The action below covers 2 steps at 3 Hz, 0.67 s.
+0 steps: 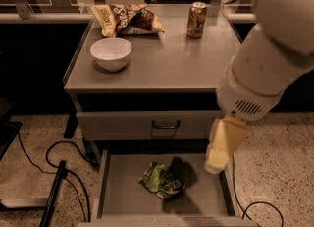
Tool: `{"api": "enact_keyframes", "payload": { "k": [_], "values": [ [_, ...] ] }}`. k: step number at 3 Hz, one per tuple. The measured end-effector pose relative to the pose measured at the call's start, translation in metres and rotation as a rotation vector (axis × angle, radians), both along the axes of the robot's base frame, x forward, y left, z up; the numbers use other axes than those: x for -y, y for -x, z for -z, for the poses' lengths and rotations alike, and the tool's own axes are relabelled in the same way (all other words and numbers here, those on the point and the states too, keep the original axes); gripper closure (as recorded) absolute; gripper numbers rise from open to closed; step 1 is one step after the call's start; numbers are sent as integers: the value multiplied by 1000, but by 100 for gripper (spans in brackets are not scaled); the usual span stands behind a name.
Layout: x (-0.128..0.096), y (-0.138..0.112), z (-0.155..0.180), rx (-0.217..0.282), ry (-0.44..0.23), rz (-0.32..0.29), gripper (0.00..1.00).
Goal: Pick green jalapeno chip bag from middle drawer and place on counter
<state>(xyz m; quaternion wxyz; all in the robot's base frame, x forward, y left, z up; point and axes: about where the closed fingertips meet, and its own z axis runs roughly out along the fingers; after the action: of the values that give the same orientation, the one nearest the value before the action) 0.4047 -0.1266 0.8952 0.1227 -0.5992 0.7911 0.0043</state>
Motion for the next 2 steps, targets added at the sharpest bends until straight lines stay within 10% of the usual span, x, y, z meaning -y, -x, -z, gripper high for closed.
{"api": "enact_keyframes", "payload": {
  "k": [2],
  "values": [
    [-31,18,53,-99,22,-5,0]
  ]
}}
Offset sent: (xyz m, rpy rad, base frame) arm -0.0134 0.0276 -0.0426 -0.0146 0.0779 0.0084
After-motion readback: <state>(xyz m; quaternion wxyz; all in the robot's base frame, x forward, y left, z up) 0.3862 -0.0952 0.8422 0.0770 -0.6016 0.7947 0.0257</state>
